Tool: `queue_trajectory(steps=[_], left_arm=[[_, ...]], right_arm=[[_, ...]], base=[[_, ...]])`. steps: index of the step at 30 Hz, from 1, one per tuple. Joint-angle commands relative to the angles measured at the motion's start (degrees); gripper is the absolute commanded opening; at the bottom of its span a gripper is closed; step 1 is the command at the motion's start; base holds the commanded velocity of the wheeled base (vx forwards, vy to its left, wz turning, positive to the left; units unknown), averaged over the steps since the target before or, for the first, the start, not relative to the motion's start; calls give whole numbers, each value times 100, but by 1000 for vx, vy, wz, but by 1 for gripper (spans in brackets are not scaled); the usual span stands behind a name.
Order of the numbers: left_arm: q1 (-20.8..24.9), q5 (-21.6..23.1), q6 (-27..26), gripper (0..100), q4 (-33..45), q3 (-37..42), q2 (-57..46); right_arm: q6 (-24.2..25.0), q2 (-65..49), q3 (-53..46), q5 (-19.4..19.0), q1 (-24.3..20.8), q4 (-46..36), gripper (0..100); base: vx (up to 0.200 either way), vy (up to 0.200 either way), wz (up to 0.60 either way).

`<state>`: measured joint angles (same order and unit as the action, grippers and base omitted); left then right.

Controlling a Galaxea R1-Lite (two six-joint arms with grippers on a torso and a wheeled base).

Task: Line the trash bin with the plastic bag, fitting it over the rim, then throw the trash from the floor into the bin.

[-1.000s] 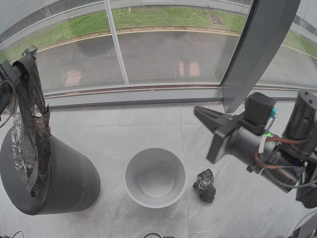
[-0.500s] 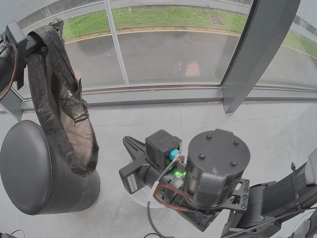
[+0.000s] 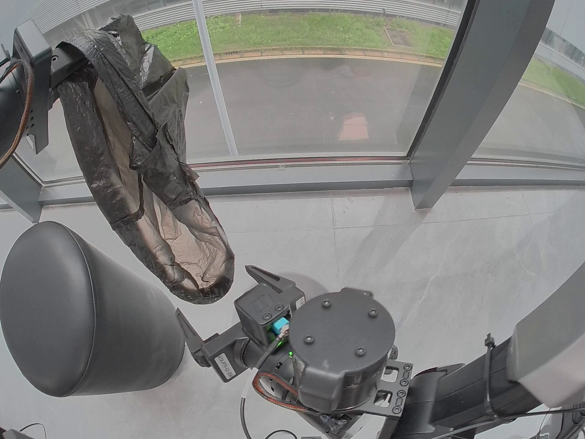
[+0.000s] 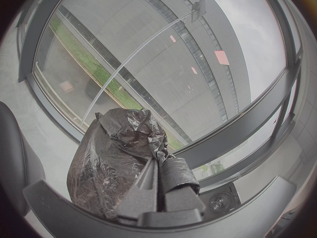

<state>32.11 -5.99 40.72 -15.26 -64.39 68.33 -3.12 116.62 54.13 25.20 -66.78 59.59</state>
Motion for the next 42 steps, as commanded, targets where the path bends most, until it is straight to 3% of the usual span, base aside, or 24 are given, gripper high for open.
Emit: queue_trajectory(steps=[1,5,13,23,33,34,42], left_arm=[[15,18,24,0,-3,5,-21],[15,18,24,0,-3,-3,-39],[15,18,33,0,-3,49,-92],[23,18,68,0,-3,67,-83],[23,18,112,0,6,76,-109],[23,18,112,0,6,76,-118],[23,18,112,0,6,85,-118]], right_arm=[[-57,450,89,11,-46,229,100],[-83,617,212,73,-46,264,100],[-154,1355,1285,556,174,281,100],[-567,1777,1961,565,455,290,100],[-593,1979,2181,539,499,290,100],[-593,1979,2181,539,499,290,0],[-593,1970,2164,530,499,290,0]], base=[[0,0,0],[0,0,0],[0,0,0],[0,0,0],[0,0,0],[0,0,0],[0,0,0]])
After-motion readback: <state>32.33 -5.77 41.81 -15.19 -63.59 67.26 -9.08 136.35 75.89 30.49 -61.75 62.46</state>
